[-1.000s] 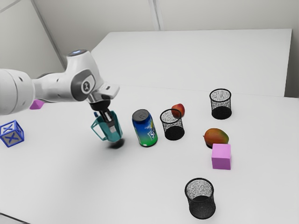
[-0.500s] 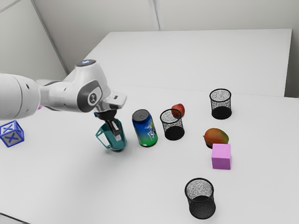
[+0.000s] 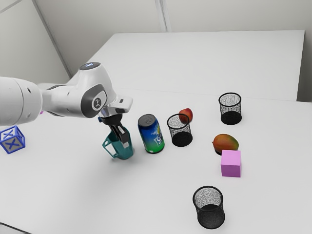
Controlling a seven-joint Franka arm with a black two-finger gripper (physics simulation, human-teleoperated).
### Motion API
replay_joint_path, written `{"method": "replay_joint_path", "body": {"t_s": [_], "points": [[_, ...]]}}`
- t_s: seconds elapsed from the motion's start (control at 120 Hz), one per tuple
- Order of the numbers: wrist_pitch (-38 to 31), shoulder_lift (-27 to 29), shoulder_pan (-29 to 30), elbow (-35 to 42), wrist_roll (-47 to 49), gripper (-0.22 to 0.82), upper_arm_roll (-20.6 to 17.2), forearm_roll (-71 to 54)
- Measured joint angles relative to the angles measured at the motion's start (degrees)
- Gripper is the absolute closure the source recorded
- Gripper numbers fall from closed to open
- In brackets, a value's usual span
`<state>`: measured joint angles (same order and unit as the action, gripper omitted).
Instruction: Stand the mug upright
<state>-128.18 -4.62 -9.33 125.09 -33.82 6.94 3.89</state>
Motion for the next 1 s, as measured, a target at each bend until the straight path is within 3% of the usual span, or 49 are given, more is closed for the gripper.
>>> {"method": "replay_joint_path", "body": {"t_s": [0.308, 0.567, 0.725, 0.875, 1.0], "points": [[-0.09, 0.56, -0.10, 0.00, 0.79, 0.20, -1.09, 0.23], [1.22, 5.31, -0.18, -1.51, 1.73, 0.10, -2.45, 0.68], [7.94, 3.68, -1.46, -15.00, 2.90, 0.05, -1.75, 0.50], [17.60, -2.91, -3.43, -30.84, 4.48, 0.02, 2.74, -1.75], [24.51, -6.83, -2.10, -37.15, 6.24, 0.01, 5.08, -3.05]]}}
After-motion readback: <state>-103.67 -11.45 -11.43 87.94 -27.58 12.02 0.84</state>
